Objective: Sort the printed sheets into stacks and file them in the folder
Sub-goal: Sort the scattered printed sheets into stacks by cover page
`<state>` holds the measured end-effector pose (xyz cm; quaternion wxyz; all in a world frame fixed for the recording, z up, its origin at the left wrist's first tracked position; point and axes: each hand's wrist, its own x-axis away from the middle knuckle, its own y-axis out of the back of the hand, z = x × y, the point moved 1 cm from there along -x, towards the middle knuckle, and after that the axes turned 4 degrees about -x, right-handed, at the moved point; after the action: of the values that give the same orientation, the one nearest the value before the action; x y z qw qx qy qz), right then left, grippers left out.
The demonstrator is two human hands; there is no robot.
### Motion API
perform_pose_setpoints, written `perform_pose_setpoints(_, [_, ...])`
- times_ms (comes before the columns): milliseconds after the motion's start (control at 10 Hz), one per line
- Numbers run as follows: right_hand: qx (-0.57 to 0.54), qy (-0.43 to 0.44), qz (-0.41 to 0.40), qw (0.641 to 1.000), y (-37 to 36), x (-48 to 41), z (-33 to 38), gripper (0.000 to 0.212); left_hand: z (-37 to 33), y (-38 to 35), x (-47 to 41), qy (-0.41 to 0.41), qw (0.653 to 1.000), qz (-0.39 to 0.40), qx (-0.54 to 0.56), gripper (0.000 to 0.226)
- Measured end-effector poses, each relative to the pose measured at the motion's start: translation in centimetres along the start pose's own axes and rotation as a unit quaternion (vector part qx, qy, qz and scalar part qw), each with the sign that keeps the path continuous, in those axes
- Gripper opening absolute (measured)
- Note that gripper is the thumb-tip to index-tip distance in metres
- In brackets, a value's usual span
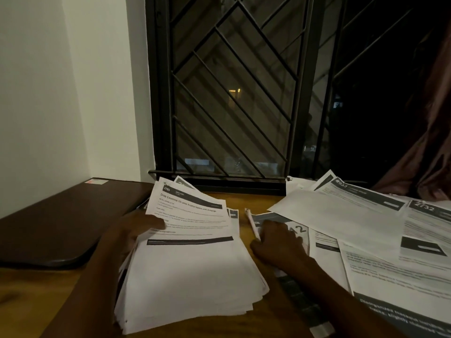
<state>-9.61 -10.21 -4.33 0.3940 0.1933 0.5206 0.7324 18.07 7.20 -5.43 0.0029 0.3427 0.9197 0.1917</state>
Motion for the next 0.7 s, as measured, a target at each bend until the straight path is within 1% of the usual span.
perform_pose_setpoints(100, [-0.034,0.001,-0.072,0.997,2.0,0.8,1.4,0.034,2.2,0.1,-3.7,0.028,0.999,0.012,-0.009,0.041])
perform_pose_setpoints(200, [-0.152,0.023,-0.121,0.981,4.7,1.2,2.2,0.020,3.6,-0.3,-5.9,0.030,0.995,0.090,0.042,0.078])
perform_pose_setpoints(300, [-0.198,0.104,-0.100,0.970,4.7,2.3,4.5,0.011,-4.0,-4.1,4.9,-0.011,0.990,0.086,0.109,0.036])
perform_pose_setpoints(400, [-0.181,0.165,-0.072,0.967,3.0,3.3,7.3,0.010,-5.9,-5.8,7.3,0.000,0.982,0.141,0.125,0.019])
perform_pose_setpoints(500, [-0.209,0.176,-0.047,0.961,1.6,3.4,9.3,0.003,-6.8,-6.2,8.6,-0.031,0.985,0.095,0.138,0.024])
perform_pose_setpoints(600, [-0.266,0.171,0.040,0.948,0.4,3.1,9.9,0.020,-7.1,-7.1,8.5,-0.056,0.987,0.075,0.127,0.029])
perform_pose_setpoints(700, [-0.313,0.159,0.053,0.935,1.2,1.7,8.3,0.034,-5.7,-7.2,6.6,-0.034,0.992,0.098,0.077,0.012])
